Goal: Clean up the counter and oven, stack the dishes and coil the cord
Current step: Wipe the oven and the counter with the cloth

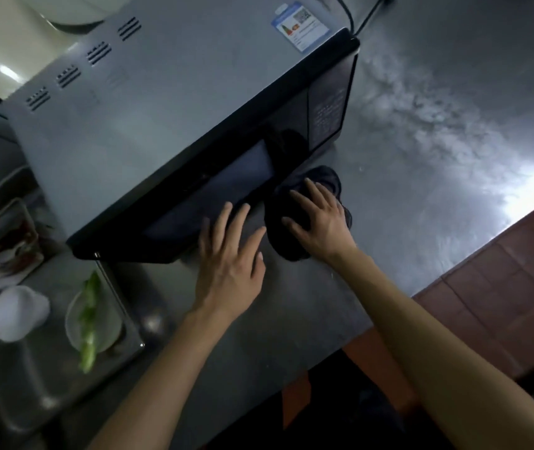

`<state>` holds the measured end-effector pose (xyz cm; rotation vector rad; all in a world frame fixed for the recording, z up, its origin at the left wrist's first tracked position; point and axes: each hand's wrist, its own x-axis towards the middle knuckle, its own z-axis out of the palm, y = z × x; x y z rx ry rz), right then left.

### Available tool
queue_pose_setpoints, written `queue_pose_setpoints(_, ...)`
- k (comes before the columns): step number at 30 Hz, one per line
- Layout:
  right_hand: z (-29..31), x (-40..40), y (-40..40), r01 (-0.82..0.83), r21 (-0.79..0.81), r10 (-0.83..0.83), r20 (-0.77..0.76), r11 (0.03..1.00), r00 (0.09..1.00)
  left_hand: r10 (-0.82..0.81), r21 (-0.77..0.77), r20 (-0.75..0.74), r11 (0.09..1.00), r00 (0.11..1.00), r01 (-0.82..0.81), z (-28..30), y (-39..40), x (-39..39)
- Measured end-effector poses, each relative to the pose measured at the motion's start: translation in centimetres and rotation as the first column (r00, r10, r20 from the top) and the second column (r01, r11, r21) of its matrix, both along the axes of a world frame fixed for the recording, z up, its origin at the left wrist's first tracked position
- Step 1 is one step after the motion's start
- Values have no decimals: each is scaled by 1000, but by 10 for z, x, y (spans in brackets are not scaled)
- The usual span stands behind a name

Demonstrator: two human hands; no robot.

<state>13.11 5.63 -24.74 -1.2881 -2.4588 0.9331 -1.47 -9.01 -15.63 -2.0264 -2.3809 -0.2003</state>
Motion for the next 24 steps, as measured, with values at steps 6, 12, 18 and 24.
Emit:
queue_pose_setpoints(6,-16,17,2,-118,97,105,126,988,986,56,-210,230,978,972,-7,-56,1,16)
queue_pose_setpoints(12,-21,29,18,-188,101,160,237,977,958,86,-194,347,981,934,-18,-78,34,36)
queue_pose_setpoints(18,-22,43,58,-195,79,166,276,978,947,87,-285,312,959,946,6,-87,83,48)
queue_pose_setpoints(24,-17,39,97,-195,68,162,331,978,929,114,-328,267,945,957,-21,-99,125,50)
